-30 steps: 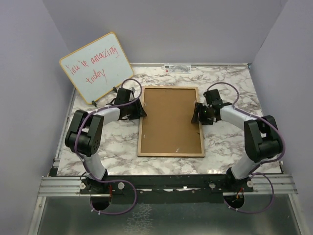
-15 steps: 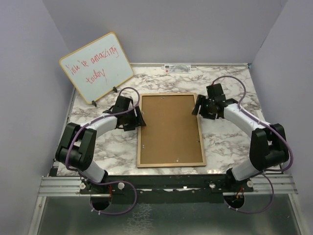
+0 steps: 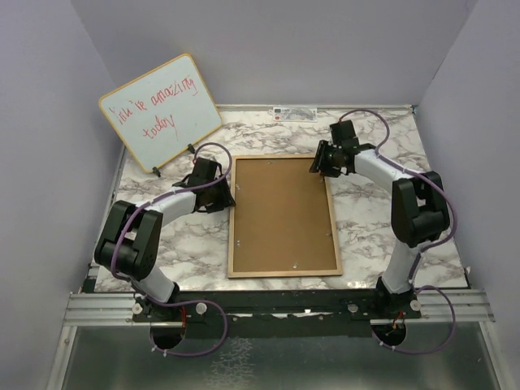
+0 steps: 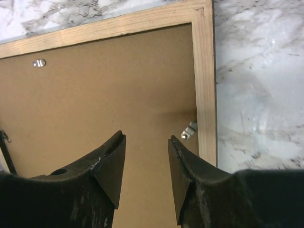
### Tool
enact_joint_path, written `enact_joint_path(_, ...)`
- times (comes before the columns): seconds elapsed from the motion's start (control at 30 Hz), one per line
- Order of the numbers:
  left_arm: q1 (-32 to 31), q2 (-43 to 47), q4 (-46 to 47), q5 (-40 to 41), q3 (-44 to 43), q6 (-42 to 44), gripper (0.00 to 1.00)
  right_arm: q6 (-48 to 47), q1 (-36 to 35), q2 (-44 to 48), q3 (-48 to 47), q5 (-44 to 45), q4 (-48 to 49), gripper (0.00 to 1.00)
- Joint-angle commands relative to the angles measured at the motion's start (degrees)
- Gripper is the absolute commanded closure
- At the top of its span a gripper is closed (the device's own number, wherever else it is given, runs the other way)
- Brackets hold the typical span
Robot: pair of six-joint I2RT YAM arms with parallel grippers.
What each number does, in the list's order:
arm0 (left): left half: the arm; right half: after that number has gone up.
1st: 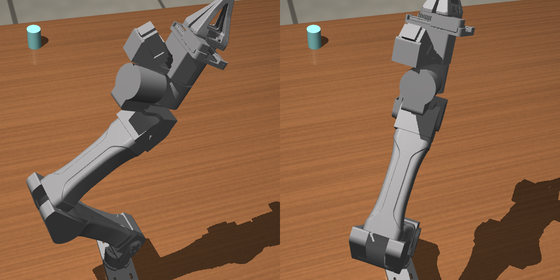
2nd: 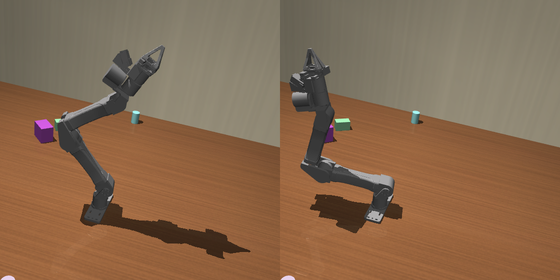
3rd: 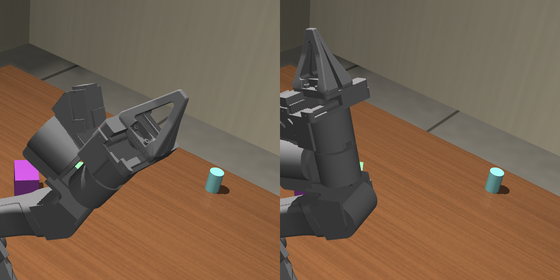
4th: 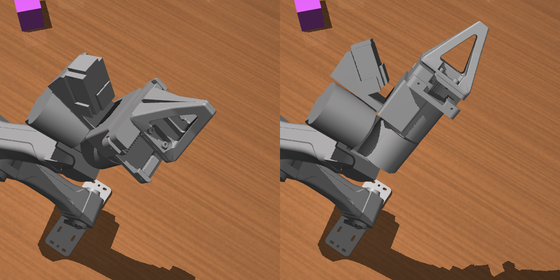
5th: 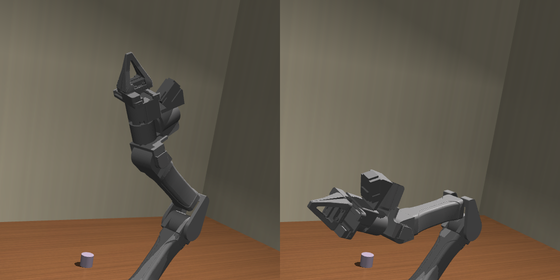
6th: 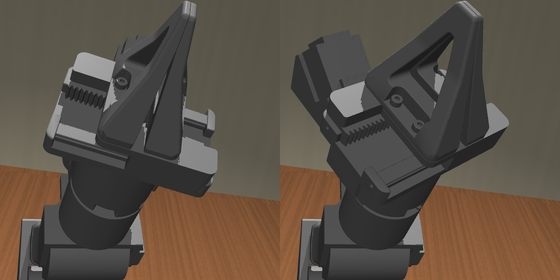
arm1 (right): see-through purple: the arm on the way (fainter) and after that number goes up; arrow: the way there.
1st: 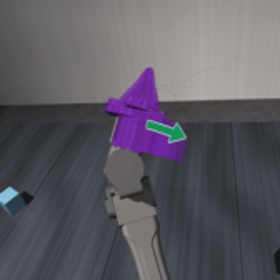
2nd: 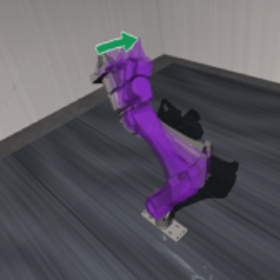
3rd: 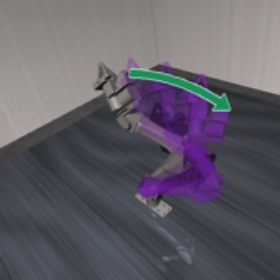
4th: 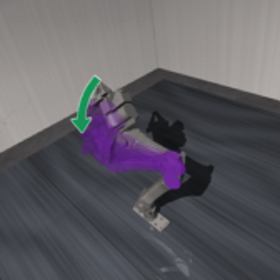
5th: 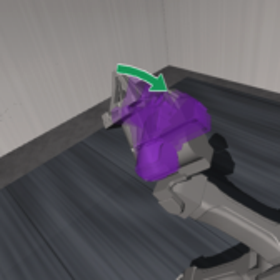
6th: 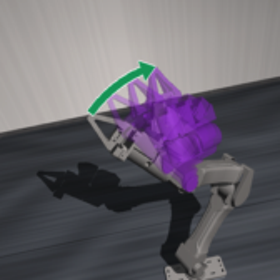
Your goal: Put the photo into the frame
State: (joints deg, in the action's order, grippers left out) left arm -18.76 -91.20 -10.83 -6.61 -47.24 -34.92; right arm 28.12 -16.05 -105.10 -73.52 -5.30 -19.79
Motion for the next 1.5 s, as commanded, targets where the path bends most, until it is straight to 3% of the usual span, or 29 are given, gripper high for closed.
enact_joint_path(0.0, 0.2, -2.9, 0.9, 2.7, 1.5, 0.4, 0.53, 1.1, -0.2, -4.5, -4.8, -1.2, 0.4, 0.55)
enact_joint_path(0.67, 0.4, -4.6, 1.9, 3.7, 0.0, 1.3, 0.55, -4.0, -0.9, -12.5, -10.9, 1.7, -6.8, 0.57)
enact_joint_path(0.87, 0.4, -5.0, 1.2, 4.0, -0.4, 1.3, 0.56, -5.3, -0.9, -13.4, -11.7, 5.1, -9.7, 0.57)
enact_joint_path(1.47, 0.5, -5.1, 1.7, 2.8, -0.3, 1.0, 0.56, -8.1, -1.1, -12.3, -12.9, 2.9, -15.3, 0.59)
